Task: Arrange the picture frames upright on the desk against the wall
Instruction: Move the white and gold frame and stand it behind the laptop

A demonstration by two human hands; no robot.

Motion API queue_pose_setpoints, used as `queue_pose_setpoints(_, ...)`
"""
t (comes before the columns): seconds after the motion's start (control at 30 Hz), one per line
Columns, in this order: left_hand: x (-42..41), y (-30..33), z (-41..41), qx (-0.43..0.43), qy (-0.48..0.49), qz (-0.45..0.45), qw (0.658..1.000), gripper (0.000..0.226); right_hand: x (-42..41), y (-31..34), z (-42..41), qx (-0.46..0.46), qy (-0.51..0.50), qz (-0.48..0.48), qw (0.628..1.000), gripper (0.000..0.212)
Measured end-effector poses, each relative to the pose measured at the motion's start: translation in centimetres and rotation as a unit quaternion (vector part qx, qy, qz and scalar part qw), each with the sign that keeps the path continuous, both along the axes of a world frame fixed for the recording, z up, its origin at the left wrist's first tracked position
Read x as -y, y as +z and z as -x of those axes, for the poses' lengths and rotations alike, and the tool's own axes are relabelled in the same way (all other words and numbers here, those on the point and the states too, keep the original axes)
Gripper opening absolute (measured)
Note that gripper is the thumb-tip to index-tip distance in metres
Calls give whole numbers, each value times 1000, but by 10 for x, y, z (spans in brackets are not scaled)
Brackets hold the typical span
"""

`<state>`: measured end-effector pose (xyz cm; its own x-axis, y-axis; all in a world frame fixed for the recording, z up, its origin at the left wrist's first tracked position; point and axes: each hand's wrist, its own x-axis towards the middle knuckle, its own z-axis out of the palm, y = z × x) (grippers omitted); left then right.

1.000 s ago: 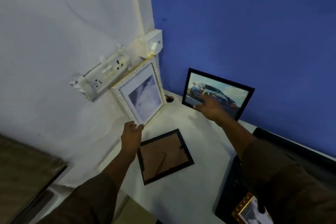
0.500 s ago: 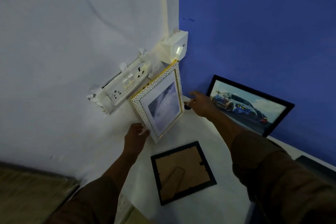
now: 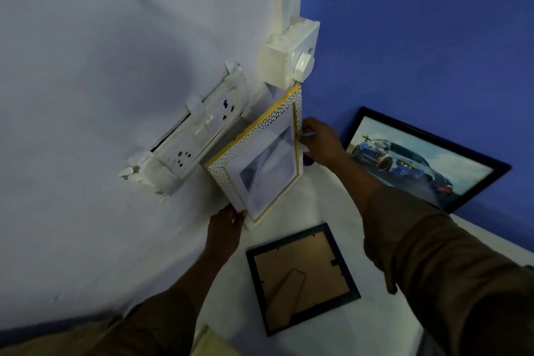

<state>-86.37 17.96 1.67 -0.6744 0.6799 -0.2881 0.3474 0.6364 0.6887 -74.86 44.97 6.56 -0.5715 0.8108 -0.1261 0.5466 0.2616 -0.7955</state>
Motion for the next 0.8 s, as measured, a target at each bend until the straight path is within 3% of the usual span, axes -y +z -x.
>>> queue_pose_setpoints(0.1, 19, 2, -6, -31, 0, -66, 997, 13, 9, 7, -16, -35, -10, 26, 999, 20)
queue_pose_setpoints(0.2, 36, 15, -9, -4, 11, -114, 993, 22, 23, 13, -39, -50, 1, -2, 999, 19)
queue_pose_setpoints(0.3, 53, 31, -8, 5, 21, -160, 987, 18, 46, 18, -73, -54, -1, 1, 999, 17)
queue_pose_setpoints(0.5, 70, 106, -51, 27, 44, -274, 960, 9, 108, 46, -163, -49, 24, 99, 994, 13)
queue_pose_setpoints(0.57, 80, 129, -77, -1, 16, -281, 960, 6, 133, 58, -204, -41, 21, 140, 989, 10)
queue_pose_setpoints(0.67, 82, 162, -98, -44, -29, -264, 963, 7, 147, 78, -247, 60, 38, 138, 988, 12)
queue_pose_setpoints(0.8, 82, 214, -139, -173, -132, -190, 957, 14, 174, 142, -301, 137, 99, 17, 985, 27)
